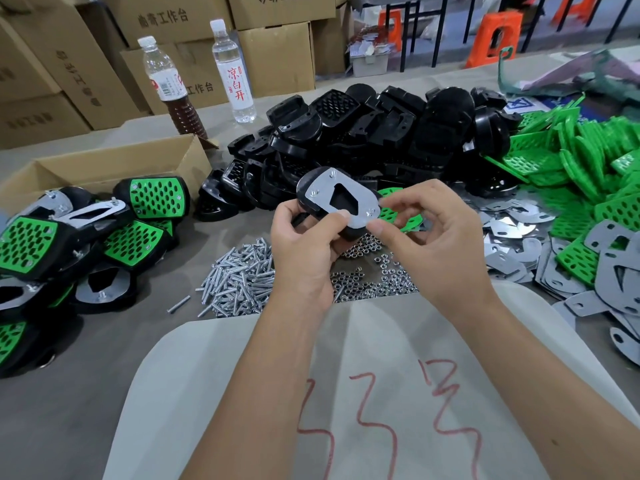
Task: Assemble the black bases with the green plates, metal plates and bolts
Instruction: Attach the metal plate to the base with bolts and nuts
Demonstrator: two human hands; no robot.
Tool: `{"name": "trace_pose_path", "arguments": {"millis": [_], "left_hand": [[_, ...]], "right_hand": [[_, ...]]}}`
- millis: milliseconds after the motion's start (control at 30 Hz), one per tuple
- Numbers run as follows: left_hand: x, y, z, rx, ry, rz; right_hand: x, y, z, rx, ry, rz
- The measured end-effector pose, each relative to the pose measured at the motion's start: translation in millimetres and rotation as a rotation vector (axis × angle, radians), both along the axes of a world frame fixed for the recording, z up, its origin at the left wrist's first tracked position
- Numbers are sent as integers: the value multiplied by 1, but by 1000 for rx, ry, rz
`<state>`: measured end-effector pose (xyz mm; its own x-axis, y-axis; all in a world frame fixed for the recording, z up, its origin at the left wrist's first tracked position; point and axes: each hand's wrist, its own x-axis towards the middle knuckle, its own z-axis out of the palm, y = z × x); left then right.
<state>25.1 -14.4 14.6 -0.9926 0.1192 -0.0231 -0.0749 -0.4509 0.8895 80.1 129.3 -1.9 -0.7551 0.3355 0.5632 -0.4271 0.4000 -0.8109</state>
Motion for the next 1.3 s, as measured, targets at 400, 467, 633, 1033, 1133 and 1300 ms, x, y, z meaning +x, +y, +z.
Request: {"name": "trace_pose_path", "arguments": {"millis": [400, 467, 633, 1033, 1133, 1300], "left_hand": [[0, -1, 3, 15, -15, 31], [1, 0, 2, 11, -23, 36], [0, 2, 0, 41, -43, 40], [-1, 2, -3, 7, -71, 68], [4, 3, -3, -134, 47, 79], [6, 2, 0, -314, 203, 112]], "right_hand": [[1, -3, 3, 31, -80, 66], [0, -6, 4, -10, -70, 78], [3, 2, 3, -93, 12, -26], [4, -2, 3, -23, -51, 22], [1, -9, 2, 161, -49, -44], [-2, -5, 0, 438, -45, -168]]}}
